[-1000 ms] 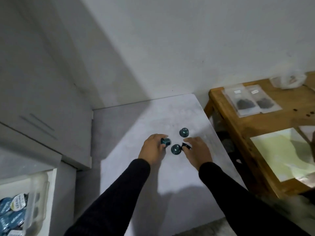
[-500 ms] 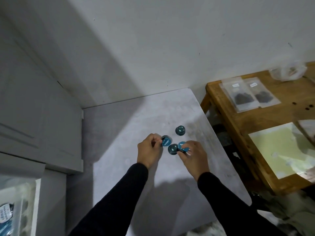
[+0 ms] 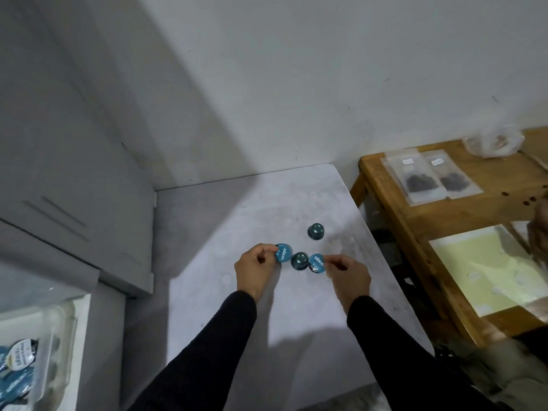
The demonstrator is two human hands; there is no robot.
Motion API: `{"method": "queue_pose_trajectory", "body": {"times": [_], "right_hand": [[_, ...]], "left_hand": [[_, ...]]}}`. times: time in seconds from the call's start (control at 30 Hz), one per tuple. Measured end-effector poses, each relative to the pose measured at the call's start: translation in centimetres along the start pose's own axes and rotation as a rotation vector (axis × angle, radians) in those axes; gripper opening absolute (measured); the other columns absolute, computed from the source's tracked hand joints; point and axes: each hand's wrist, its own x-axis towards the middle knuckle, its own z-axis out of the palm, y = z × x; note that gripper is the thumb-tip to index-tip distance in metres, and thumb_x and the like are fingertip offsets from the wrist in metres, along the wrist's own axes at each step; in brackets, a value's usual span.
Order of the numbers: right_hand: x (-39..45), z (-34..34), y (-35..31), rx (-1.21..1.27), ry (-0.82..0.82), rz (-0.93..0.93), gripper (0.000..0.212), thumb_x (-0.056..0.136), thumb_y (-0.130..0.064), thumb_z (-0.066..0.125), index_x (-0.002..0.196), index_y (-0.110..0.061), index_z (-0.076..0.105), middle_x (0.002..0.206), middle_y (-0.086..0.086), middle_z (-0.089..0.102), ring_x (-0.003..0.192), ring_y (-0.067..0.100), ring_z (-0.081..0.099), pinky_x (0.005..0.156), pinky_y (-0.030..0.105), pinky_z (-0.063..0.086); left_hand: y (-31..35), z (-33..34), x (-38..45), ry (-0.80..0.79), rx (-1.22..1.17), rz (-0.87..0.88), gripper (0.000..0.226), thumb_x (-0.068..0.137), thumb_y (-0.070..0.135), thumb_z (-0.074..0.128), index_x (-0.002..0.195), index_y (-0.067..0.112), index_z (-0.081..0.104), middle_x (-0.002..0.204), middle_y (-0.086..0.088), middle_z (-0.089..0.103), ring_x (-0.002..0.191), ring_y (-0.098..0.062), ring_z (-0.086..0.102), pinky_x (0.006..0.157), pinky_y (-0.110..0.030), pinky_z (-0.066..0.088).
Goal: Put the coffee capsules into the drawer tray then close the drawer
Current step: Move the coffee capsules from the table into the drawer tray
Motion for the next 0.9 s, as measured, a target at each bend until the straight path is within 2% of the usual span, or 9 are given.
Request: {"method": "queue_pose_trajectory", "body": {"times": [0.17,0.3,0.37,0.5,0.63,0.77,0.83,0.9], "right_hand": [[-1.8,-0.6,-0.9,0.157,-0.021,0.012,0.022,0.079,0.002,0.061,0.073,-0.018,0.070,0.075,0.006,0.069,0.067,0.018,0.060,0.069,0.028,0.052],[-4.3,-0.7,-2.5,0.258,-0.052,-0.023,0.020,0.075,0.006,0.058,0.078,-0.008,0.073,0.073,0.008,0.069,0.066,0.017,0.059,0.067,0.026,0.051],[-5.9,-0.6,-3.3,0.286,-0.097,-0.065,0.019,0.077,0.004,0.060,0.080,-0.010,0.072,0.077,0.007,0.071,0.071,0.018,0.063,0.072,0.029,0.053],[-9.7,0.5,-5.3,0.411,-0.205,-0.070,0.021,0.081,0.004,0.061,0.077,-0.014,0.070,0.083,0.010,0.071,0.075,0.021,0.063,0.076,0.030,0.053],[-13.8,2.8,-7.8,0.463,-0.334,-0.098,0.018,0.082,0.006,0.060,0.082,-0.010,0.070,0.083,0.012,0.068,0.071,0.018,0.058,0.068,0.020,0.049],[-17.7,5.5,-10.1,0.435,-0.486,-0.131,0.016,0.082,0.003,0.060,0.091,-0.005,0.070,0.080,0.006,0.069,0.068,0.014,0.059,0.056,0.008,0.048],[-19.6,7.2,-11.0,0.412,-0.549,-0.138,0.016,0.083,0.002,0.061,0.092,-0.007,0.070,0.081,0.005,0.069,0.070,0.015,0.061,0.053,0.006,0.047],[-21.5,9.3,-11.6,0.380,-0.610,-0.145,0.016,0.083,0.001,0.061,0.089,-0.011,0.070,0.083,0.004,0.069,0.073,0.015,0.062,0.057,0.008,0.050]], "left_hand": [[0.3,-1.2,-2.1,0.046,-0.089,0.001,0.018,0.084,0.011,0.057,0.085,0.021,0.072,0.084,0.006,0.071,0.073,-0.005,0.063,0.056,0.001,0.042],[0.2,-2.9,-3.7,0.010,-0.175,0.050,0.023,0.085,0.010,0.060,0.084,0.029,0.072,0.090,0.005,0.074,0.087,-0.016,0.068,0.082,-0.024,0.053],[0.5,-4.3,-5.0,0.018,-0.235,0.068,0.024,0.085,0.008,0.060,0.083,0.030,0.072,0.090,0.003,0.074,0.087,-0.018,0.069,0.085,-0.029,0.054],[1.2,-7.8,-8.2,0.072,-0.326,0.131,0.022,0.085,0.007,0.061,0.084,0.026,0.073,0.089,0.002,0.074,0.081,-0.014,0.069,0.082,-0.029,0.054],[1.8,-12.8,-11.0,0.151,-0.374,0.163,0.020,0.086,0.004,0.061,0.087,0.021,0.072,0.086,0.002,0.074,0.078,-0.011,0.067,0.081,-0.027,0.054],[1.3,-19.0,-12.9,0.288,-0.316,0.235,0.022,0.085,0.006,0.061,0.087,0.024,0.073,0.084,0.004,0.074,0.073,-0.005,0.066,0.073,-0.021,0.053],[0.6,-22.2,-13.6,0.352,-0.306,0.246,0.025,0.084,0.004,0.060,0.086,0.024,0.073,0.083,0.003,0.075,0.071,-0.004,0.065,0.071,-0.018,0.053],[-0.2,-25.4,-14.2,0.407,-0.322,0.230,0.024,0.085,0.003,0.060,0.087,0.023,0.073,0.084,0.002,0.074,0.072,-0.005,0.065,0.069,-0.017,0.052]]}}
